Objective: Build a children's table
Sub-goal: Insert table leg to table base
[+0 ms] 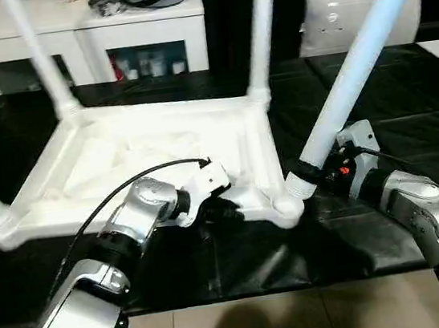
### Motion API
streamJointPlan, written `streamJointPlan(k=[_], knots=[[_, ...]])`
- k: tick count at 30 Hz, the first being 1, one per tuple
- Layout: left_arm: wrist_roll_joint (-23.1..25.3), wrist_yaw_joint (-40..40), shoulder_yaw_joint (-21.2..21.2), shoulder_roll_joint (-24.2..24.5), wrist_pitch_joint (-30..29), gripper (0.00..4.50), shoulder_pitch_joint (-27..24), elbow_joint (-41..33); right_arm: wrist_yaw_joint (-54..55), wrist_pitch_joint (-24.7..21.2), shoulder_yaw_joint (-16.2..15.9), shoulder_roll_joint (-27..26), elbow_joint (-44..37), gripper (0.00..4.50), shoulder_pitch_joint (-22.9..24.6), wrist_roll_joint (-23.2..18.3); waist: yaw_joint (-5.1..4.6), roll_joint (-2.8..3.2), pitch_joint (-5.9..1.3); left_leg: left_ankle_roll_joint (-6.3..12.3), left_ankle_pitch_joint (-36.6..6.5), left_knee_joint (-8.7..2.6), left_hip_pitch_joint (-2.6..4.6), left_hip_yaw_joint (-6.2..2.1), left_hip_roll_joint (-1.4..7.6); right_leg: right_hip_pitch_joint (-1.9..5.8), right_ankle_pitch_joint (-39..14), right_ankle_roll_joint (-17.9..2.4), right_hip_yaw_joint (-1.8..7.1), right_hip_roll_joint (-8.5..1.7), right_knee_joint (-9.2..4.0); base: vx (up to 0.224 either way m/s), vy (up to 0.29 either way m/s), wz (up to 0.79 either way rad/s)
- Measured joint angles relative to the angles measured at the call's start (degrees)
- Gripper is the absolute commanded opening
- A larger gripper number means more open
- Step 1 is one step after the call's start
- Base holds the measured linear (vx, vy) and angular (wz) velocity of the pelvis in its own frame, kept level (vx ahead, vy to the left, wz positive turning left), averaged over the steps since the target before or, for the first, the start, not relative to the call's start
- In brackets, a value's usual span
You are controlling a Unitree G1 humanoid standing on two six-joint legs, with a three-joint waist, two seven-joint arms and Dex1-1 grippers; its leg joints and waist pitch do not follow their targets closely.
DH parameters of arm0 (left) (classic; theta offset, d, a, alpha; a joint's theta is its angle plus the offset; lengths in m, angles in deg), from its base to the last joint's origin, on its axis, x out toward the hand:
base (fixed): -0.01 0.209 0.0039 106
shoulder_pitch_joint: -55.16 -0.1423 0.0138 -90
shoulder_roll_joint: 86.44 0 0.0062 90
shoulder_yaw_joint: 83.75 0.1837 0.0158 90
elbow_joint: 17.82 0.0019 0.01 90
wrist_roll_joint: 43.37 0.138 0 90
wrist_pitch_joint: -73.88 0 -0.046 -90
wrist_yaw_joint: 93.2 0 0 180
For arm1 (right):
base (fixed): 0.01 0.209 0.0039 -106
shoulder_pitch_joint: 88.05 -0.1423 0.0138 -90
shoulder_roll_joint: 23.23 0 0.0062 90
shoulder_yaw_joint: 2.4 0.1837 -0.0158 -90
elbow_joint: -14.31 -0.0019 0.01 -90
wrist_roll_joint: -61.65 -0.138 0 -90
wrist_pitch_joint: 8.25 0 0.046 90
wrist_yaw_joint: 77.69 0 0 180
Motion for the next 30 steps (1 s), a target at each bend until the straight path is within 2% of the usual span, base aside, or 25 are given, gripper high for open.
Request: streamJointPlan(k=[3,6,8,10,12,16,22,30], knots=[[-0.3,-4.4,-1.9,-0.7,-5.4,0.35,-1.1,-3.3,-0.1,0.0,-0.2,0.0,0.0,1.88,0.0,0.1,-1.52,-0.05,0.03,0.03,0.0,-0.05,-0.09,0.02,0.00,-0.09,0.0,0.0,-0.03,0.00,-0.12,0.000,0.000,0.00],[-0.2,-5.9,-3.2,-0.7,-8.2,0.17,-3.2,-7.4,-0.2,0.0,-0.2,0.0,0.0,1.88,-0.1,0.0,-2.03,-0.05,0.01,0.04,0.0,-0.33,-0.08,0.03,0.01,-0.21,0.0,0.0,-0.06,0.02,-0.12,0.000,0.000,0.00],[-0.2,-5.9,-3.5,-0.4,-8.2,0.11,-5.7,-11.5,-0.7,-0.3,-0.3,0.1,0.0,1.88,-0.5,0.0,-1.88,0.02,-0.03,0.04,0.0,-0.53,-0.09,0.02,0.03,-0.27,-0.1,0.1,-0.11,0.05,-0.11,0.000,0.000,0.00],[0.0,-5.0,-2.8,0.5,-5.5,0.02,-7.8,-14.2,-1.6,-0.6,-0.6,0.1,-0.1,1.88,-0.8,-0.2,-1.60,0.15,-0.12,0.18,0.1,-0.67,-0.09,0.03,0.06,-0.30,-0.2,0.1,-0.13,0.07,-0.10,0.000,0.000,0.00],[0.5,-4.7,-1.8,1.8,-2.3,0.02,-9.5,-15.9,-2.8,-1.4,-1.5,0.5,-1.0,1.88,-0.8,-0.5,-1.53,0.43,-0.29,0.22,0.1,-0.70,-0.09,0.03,0.06,-0.30,-0.3,0.1,-0.13,0.07,-0.09,0.000,0.000,0.00],[1.7,-3.1,-0.5,4.1,1.4,0.00,-10.8,-17.5,-5.7,-2.8,-3.1,1.4,-2.4,1.88,-0.9,-0.8,-1.40,0.50,-0.34,0.18,0.0,-0.71,-0.07,0.04,0.06,-0.30,-0.4,0.2,-0.13,0.06,-0.06,0.000,0.000,0.00],[2.2,-1.6,-0.6,5.4,1.8,0.00,-12.5,-20.0,-9.8,-4.0,-6.3,3.1,-2.5,1.88,-2.8,-0.5,-1.68,0.34,-0.43,0.06,0.0,-0.72,0.01,0.07,0.05,-0.26,-0.4,0.2,-0.11,0.04,-0.07,0.000,0.000,0.00],[1.6,2.3,0.1,7.3,2.9,0.00,-14.1,-22.3,-13.1,-3.6,-10.5,2.7,2.8,1.88,-7.7,1.7,-1.31,0.18,-0.48,0.05,0.0,-0.73,-0.02,0.08,0.05,-0.26,-0.4,0.2,-0.11,0.04,-0.06,0.000,0.000,0.00]])
